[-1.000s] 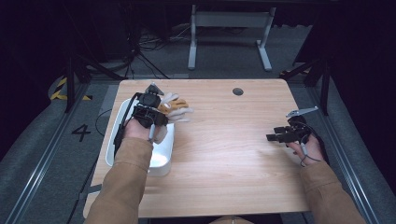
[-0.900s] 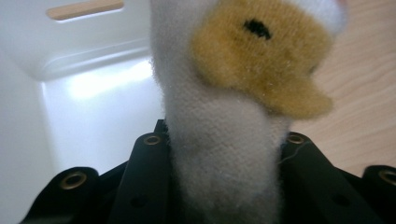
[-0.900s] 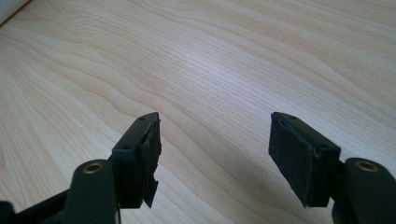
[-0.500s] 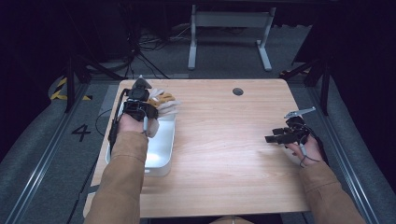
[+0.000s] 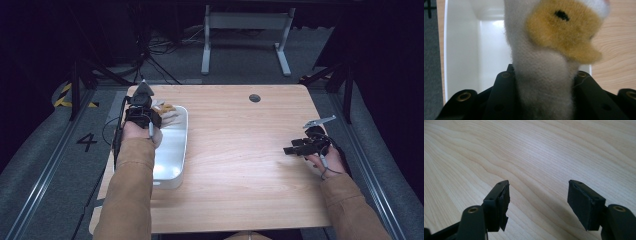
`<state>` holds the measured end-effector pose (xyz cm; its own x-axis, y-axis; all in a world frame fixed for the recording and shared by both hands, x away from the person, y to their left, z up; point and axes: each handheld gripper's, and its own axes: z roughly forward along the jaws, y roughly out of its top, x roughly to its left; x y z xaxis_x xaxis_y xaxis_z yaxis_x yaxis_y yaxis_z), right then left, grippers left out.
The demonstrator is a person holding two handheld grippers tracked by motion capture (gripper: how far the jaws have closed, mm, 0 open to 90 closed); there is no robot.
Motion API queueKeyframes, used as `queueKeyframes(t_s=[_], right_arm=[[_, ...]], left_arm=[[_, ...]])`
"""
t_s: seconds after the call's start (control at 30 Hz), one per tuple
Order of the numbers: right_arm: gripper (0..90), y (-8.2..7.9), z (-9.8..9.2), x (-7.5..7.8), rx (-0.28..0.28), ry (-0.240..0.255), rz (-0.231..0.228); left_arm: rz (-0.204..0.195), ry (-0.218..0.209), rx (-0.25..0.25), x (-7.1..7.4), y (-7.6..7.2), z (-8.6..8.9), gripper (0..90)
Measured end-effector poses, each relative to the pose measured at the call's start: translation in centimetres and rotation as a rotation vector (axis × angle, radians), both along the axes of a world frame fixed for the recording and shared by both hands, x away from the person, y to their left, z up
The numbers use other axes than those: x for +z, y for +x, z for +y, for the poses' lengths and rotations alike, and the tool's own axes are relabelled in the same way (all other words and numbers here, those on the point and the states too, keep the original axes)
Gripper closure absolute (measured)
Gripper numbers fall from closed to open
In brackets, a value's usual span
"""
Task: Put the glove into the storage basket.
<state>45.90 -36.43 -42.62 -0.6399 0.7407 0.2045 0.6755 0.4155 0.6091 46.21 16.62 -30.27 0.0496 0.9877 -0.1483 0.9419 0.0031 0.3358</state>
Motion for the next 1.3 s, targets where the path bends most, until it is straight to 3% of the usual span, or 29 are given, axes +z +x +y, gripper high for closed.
queueKeyframes(t_s=[0.17, 0.53, 0.97, 1.3], right_arm=[[34.9, -0.1, 0.1, -0.1, 0.009, -0.015, 0.001], [34.9, -0.1, 0.2, -0.3, 0.009, -0.032, 0.012], [34.8, -0.1, 0.1, -0.5, 0.016, -0.033, 0.016], [34.7, -0.1, 0.1, -0.8, 0.037, -0.037, 0.026]], left_arm=[[0.059, 0.006, 0.011, -0.8, 0.4, 0.4, 69.5], [0.108, 0.012, 0.031, -2.9, 0.9, 0.8, 69.5], [0.113, -0.017, 0.063, -6.2, 1.1, 1.2, 69.5], [0.109, -0.04, 0.055, -7.6, 0.7, 1.5, 69.3]])
